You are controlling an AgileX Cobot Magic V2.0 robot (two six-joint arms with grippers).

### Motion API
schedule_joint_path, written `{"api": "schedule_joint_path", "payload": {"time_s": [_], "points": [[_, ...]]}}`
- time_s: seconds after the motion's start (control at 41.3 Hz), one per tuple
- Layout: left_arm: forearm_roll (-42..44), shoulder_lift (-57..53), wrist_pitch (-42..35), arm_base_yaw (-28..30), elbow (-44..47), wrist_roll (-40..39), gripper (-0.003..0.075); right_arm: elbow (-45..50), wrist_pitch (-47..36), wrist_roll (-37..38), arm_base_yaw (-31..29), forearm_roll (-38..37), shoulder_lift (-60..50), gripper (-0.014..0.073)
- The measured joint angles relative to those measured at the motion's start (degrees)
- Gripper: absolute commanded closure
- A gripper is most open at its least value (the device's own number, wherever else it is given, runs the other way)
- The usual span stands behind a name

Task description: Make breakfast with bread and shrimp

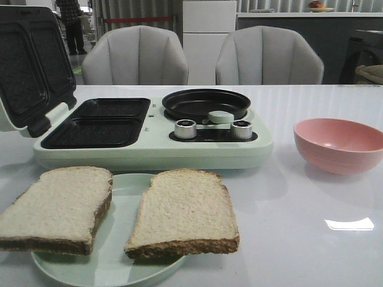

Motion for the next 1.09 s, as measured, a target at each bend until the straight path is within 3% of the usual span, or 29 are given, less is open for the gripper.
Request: {"api": "schedule_joint_path", "payload": {"time_s": [0.605,0.847,0.968,1.089], "points": [[0.0,0.0,-0.2,0.0,0.0,0.0,0.0620,0.0,-0.1,0.0,0.0,0.0,0.0,0.0414],[-0.8,0.0,-3.3,0.0,0.0,0.0,0.0620,0.1,-4.1,0.0,0.0,0.0,0.0,0.0414],[-2.8,0.0,-6.5,0.0,-0.3,0.0,0.0620,-2.9,-1.9,0.0,0.0,0.0,0.0,0.0414],[-3.4,0.0,-4.9,0.0,-3.9,0.0,0.0620,-9.6,1.6,0.0,0.0,0.0,0.0,0.0414]]}}
